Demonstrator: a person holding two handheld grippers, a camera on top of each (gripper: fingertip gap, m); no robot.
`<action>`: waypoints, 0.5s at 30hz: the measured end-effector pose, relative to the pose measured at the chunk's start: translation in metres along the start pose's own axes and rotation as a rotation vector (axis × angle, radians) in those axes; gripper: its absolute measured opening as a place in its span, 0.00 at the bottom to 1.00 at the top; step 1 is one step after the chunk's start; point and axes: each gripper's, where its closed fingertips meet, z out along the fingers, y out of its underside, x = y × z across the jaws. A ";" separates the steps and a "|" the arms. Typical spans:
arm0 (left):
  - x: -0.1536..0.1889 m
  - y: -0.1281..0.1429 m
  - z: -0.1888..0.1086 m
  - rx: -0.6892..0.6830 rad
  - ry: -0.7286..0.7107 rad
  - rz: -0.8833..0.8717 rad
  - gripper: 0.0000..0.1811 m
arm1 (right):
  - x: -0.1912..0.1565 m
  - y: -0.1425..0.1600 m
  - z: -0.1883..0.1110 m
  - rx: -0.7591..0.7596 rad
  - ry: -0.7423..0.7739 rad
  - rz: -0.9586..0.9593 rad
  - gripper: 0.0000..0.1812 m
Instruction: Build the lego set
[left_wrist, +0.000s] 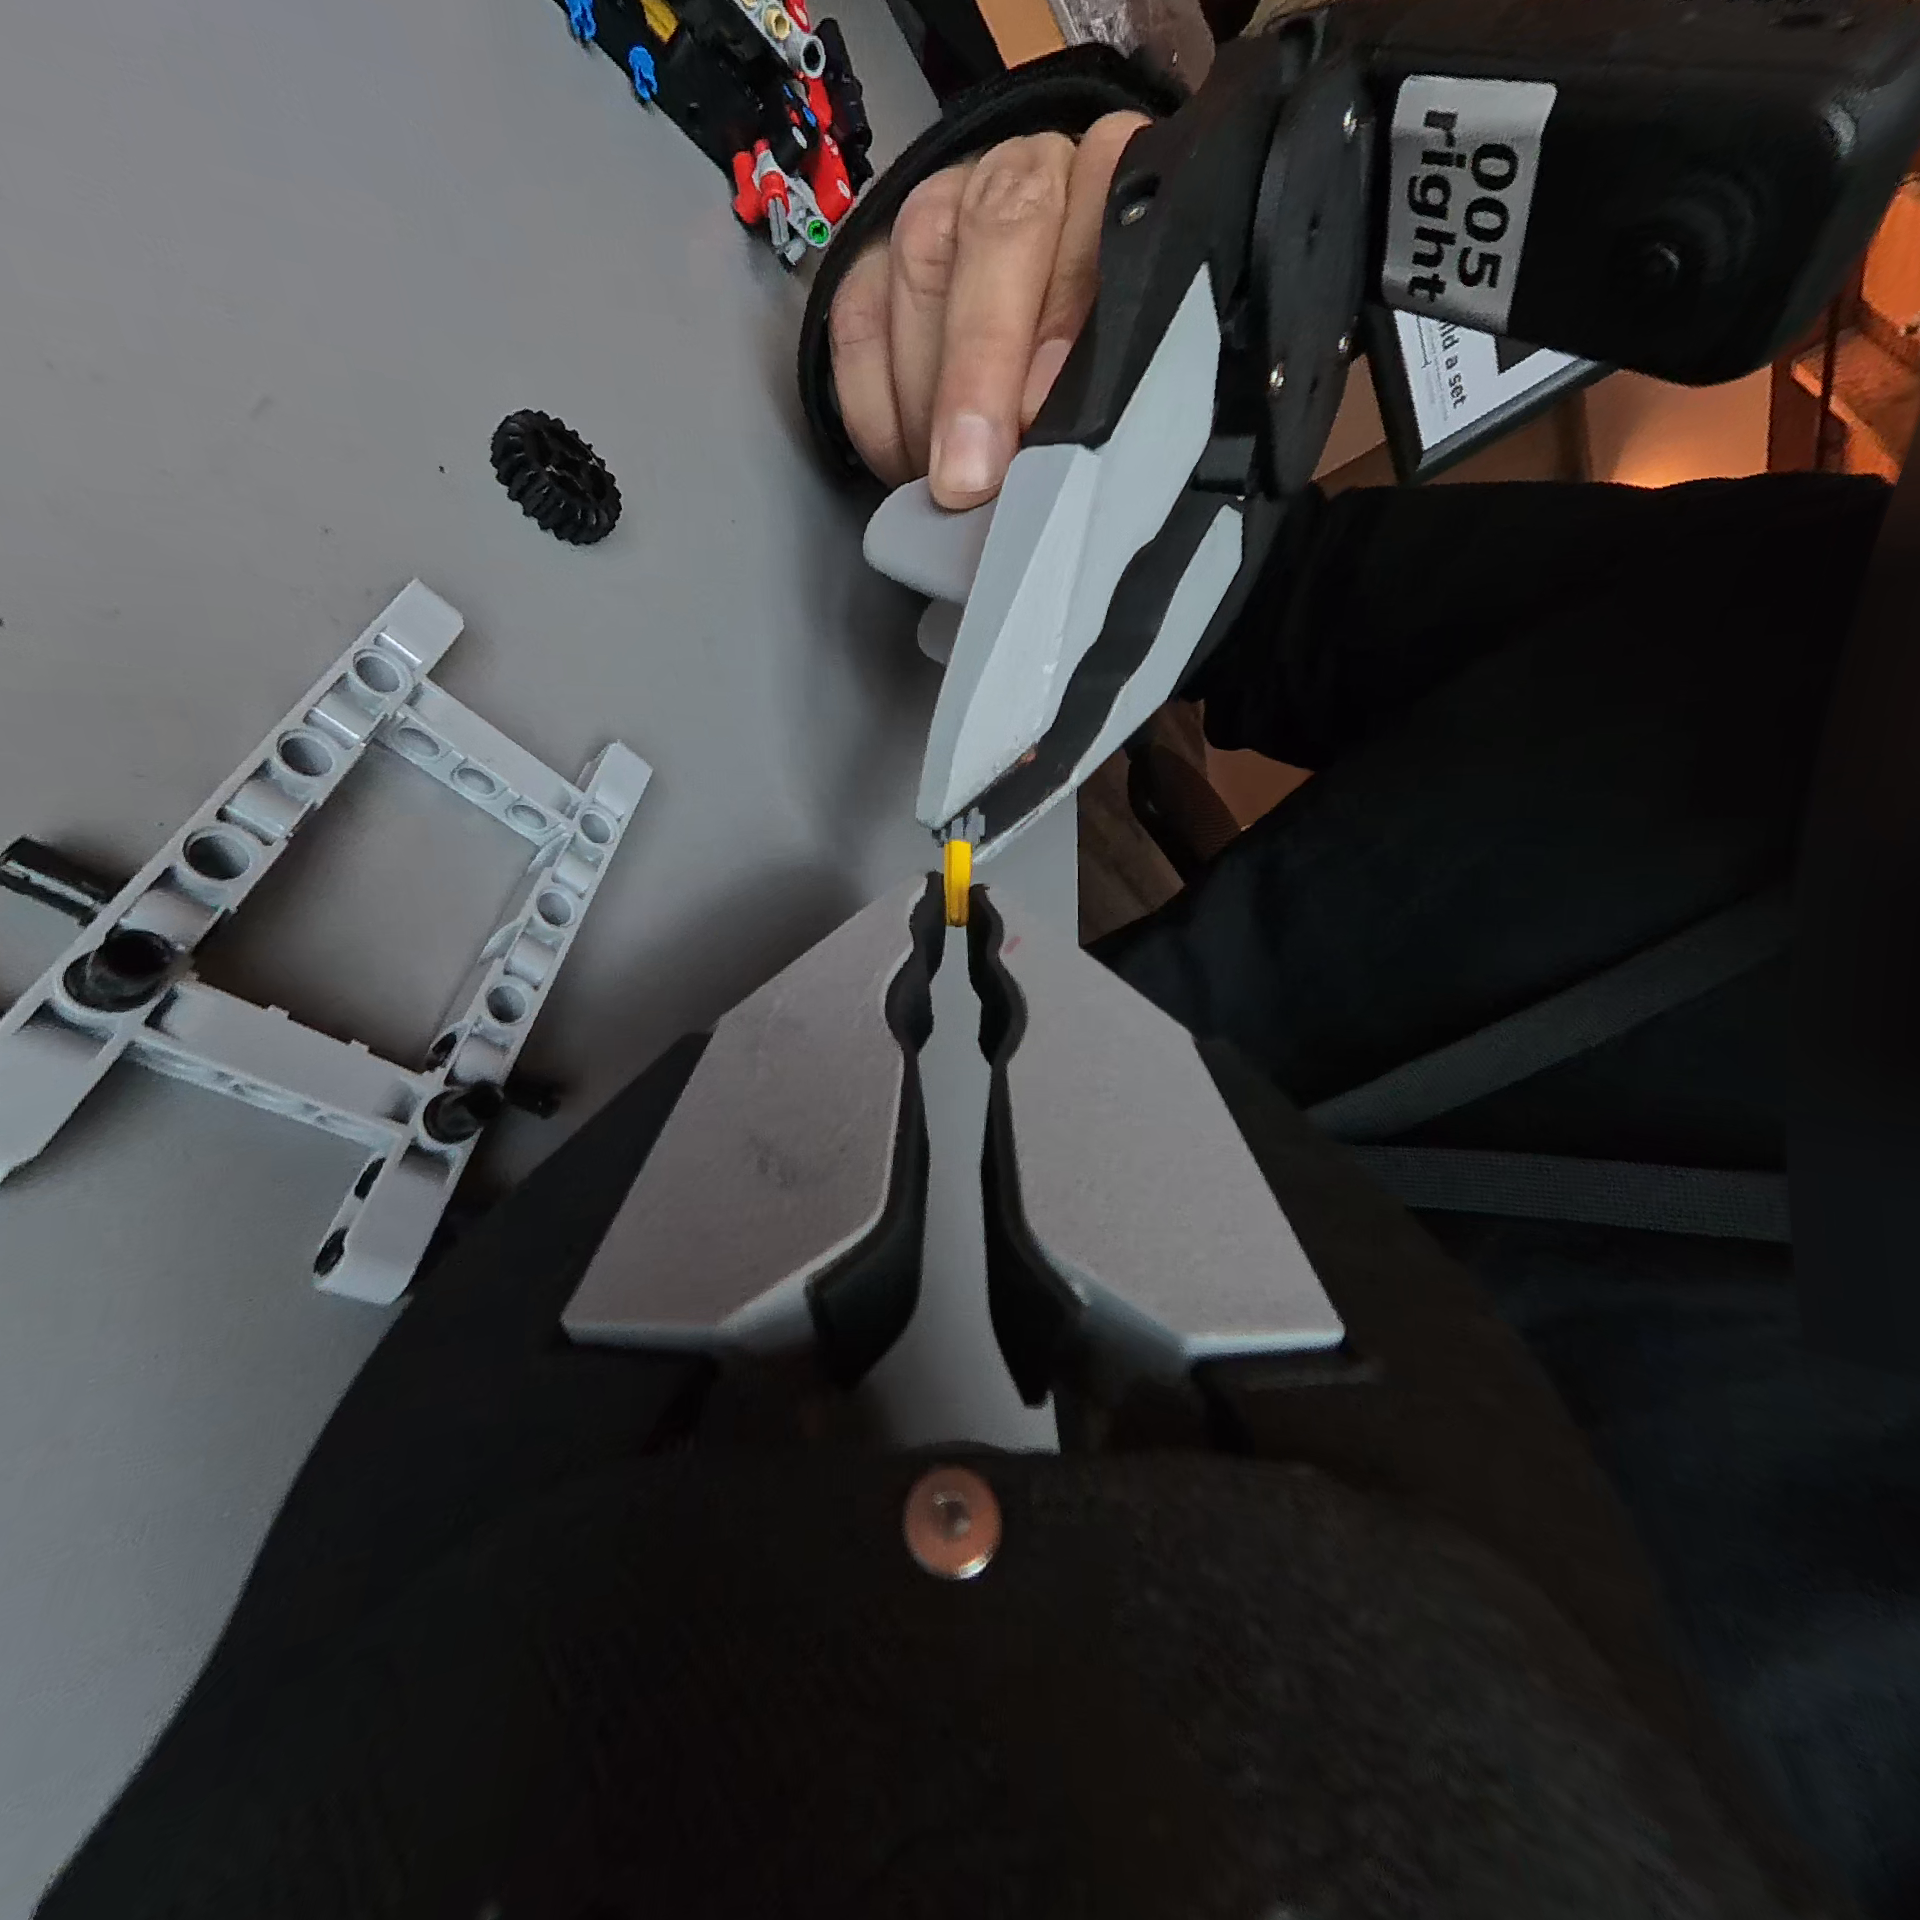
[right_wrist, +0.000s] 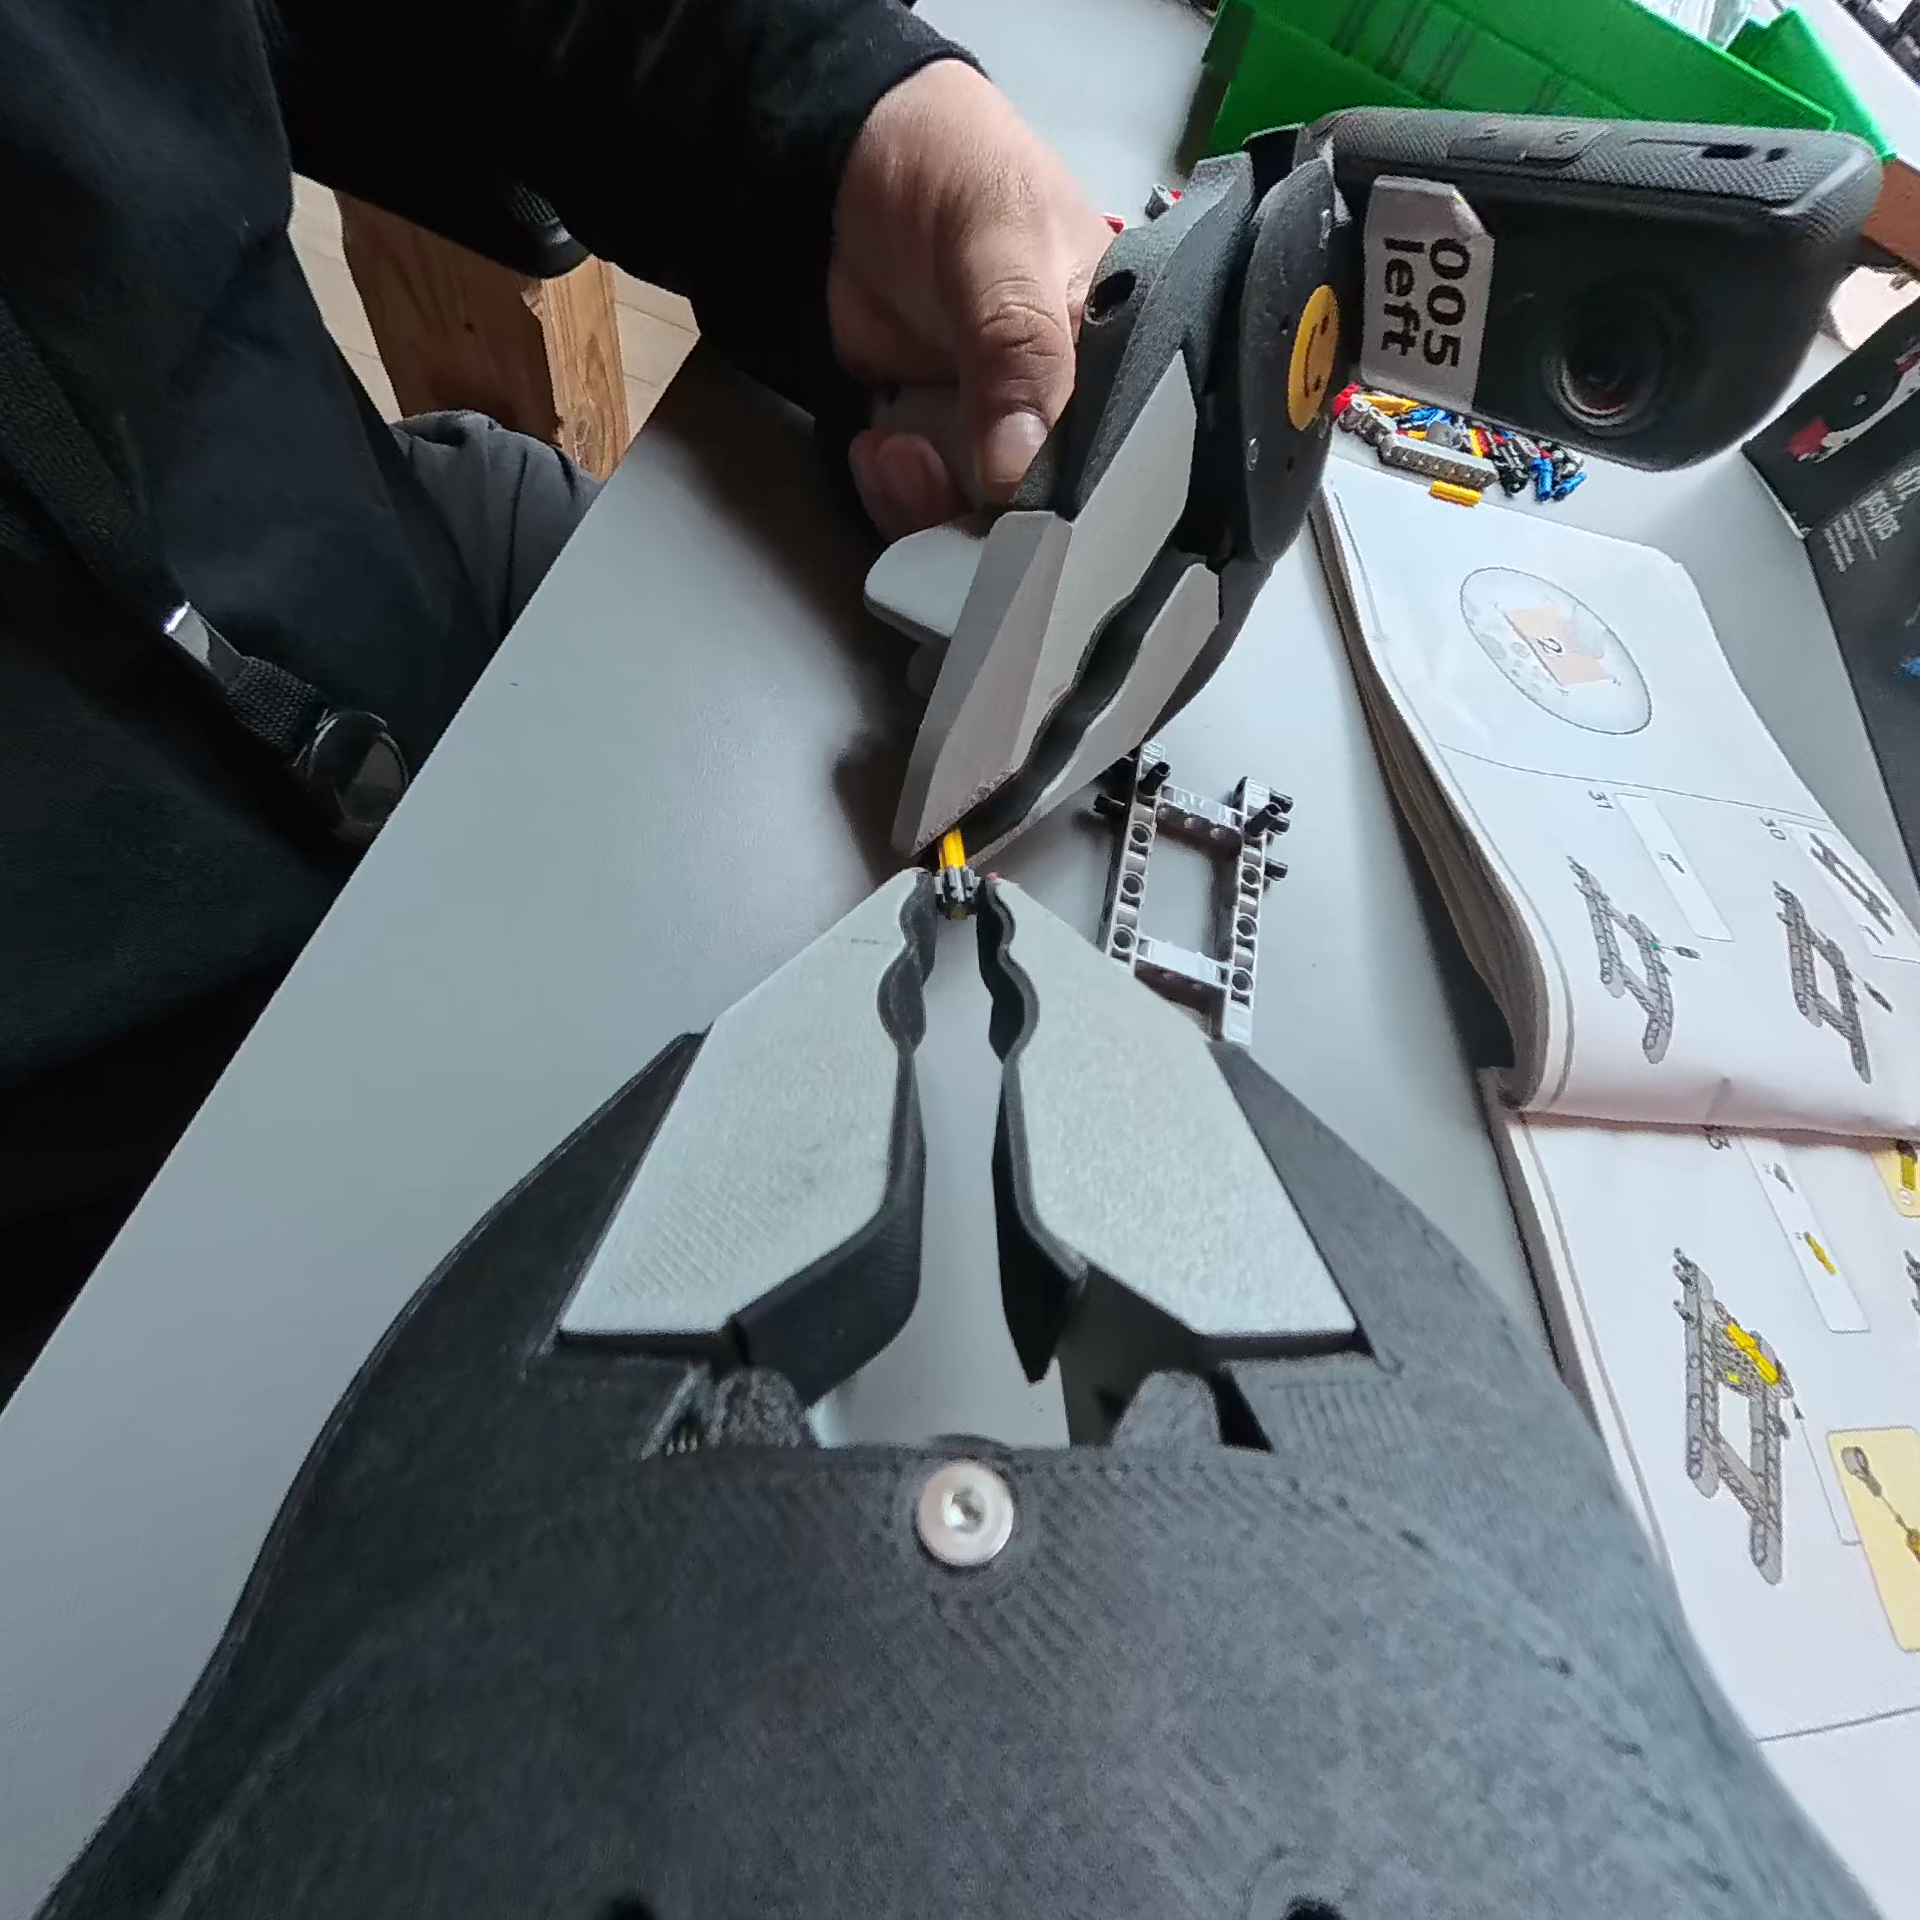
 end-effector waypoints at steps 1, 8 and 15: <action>0.000 0.000 0.000 0.002 -0.001 -0.001 0.01 | 0.000 0.000 0.001 0.001 -0.001 0.000 0.03; -0.004 0.000 0.004 -0.006 -0.031 -0.010 0.01 | -0.001 0.005 0.002 0.001 -0.057 0.054 0.03; -0.005 -0.012 -0.009 0.106 -0.040 -0.006 0.00 | 0.016 0.003 -0.005 0.051 -0.007 0.126 0.03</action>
